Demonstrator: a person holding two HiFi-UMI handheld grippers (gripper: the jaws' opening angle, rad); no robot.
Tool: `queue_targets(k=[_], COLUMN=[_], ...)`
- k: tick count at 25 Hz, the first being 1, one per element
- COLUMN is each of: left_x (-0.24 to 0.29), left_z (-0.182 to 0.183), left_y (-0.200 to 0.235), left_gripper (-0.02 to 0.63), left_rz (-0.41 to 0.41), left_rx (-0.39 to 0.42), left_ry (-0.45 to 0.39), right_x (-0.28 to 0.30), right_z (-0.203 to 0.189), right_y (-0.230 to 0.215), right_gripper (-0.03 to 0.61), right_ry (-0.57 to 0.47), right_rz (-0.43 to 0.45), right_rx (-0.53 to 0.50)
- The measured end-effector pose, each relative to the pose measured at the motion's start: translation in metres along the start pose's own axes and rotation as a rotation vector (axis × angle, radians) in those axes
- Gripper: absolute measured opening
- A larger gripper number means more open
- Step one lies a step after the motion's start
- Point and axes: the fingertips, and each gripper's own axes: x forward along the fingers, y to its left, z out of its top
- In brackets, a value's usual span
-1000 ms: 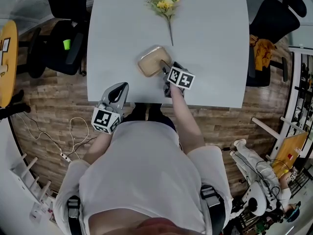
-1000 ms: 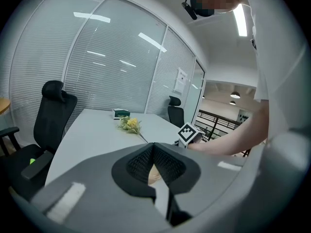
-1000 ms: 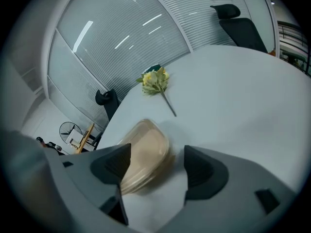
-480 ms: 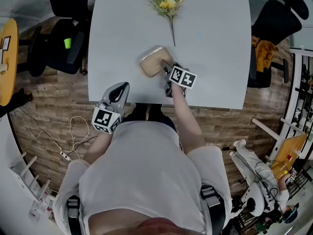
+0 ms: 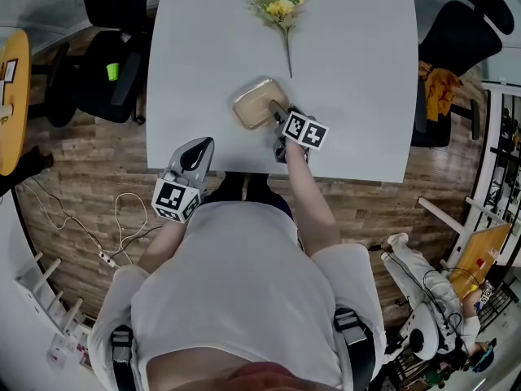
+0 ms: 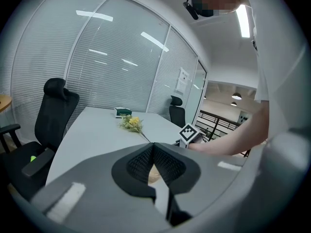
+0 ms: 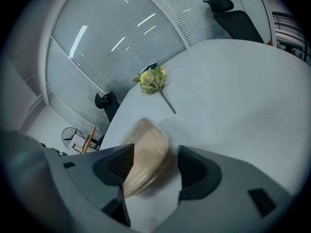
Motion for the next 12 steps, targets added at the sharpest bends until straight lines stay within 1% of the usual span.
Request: queue_targets(k=[3, 7, 12], left_x=[0.001, 0.002, 0.002], left_z=[0.000, 0.003, 0.004], left_y=[0.001, -0.001, -0.004], left_gripper=[0.011, 0.011, 0.011], left_rz=[0.005, 0.004, 0.001], left_rx=[0.000, 0.001, 0.005], left_ry=[-0.001, -0.005, -0.006], right_x=[-0.002, -0.007, -0.011], right_z=[0.002, 0.006, 0.007], right_y=[0.002, 0.001, 0.006], right_gripper=[0.266, 0.227, 0.209], right_ry=[-0.014, -0.040, -0.051], right_rz=[0.017, 0.005, 0.011], right_rx=[0.003, -0.018, -0.037])
